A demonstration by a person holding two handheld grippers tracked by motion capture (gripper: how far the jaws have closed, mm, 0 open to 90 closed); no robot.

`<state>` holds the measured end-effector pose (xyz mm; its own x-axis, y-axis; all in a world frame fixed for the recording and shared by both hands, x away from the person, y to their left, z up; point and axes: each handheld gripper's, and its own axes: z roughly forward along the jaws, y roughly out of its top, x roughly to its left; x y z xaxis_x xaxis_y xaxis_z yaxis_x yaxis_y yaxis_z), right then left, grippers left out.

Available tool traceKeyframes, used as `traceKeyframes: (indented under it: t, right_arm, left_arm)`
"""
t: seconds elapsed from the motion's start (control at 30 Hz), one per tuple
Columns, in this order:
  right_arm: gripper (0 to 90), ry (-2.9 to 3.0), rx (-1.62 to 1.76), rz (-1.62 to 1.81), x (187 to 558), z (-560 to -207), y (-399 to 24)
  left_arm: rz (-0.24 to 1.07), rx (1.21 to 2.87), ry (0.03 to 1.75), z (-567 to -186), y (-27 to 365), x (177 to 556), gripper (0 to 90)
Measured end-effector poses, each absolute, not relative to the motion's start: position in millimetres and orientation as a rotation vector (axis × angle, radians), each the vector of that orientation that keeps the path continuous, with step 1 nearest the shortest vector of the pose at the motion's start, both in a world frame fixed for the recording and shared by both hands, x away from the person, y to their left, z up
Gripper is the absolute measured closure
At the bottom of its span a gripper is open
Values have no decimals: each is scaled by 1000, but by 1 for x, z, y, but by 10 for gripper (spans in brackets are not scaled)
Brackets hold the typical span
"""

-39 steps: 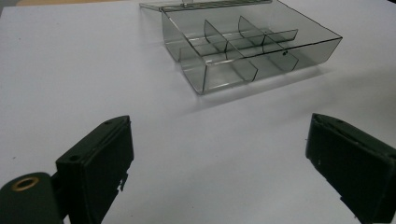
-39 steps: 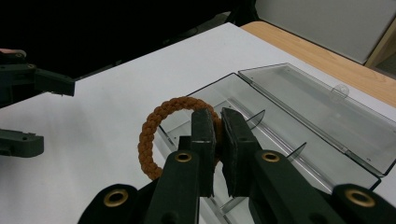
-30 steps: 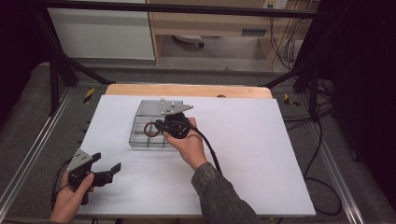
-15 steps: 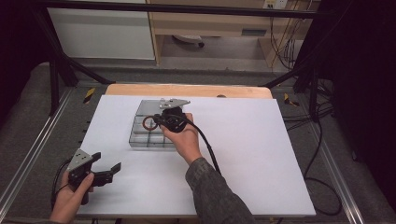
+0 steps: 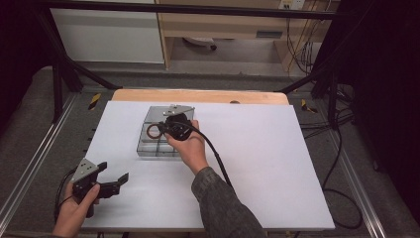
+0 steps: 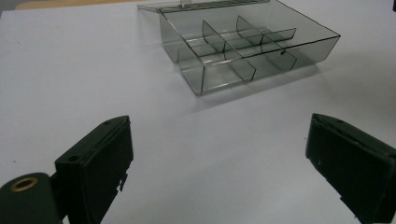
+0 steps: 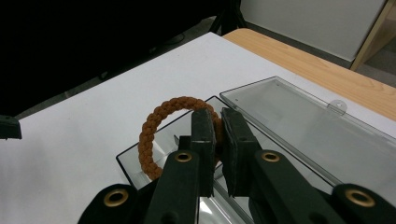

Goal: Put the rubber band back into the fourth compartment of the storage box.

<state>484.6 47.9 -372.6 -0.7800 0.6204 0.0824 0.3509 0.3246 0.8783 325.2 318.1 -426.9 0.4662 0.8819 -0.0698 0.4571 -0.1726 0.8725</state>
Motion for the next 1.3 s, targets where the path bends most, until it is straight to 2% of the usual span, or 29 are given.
traceKeyframes:
  t: [1.3]
  right_arm:
    - [846, 2391, 815, 1399, 479, -382, 73]
  left_arm:
    - [578, 1813, 1132, -428, 317, 326, 68]
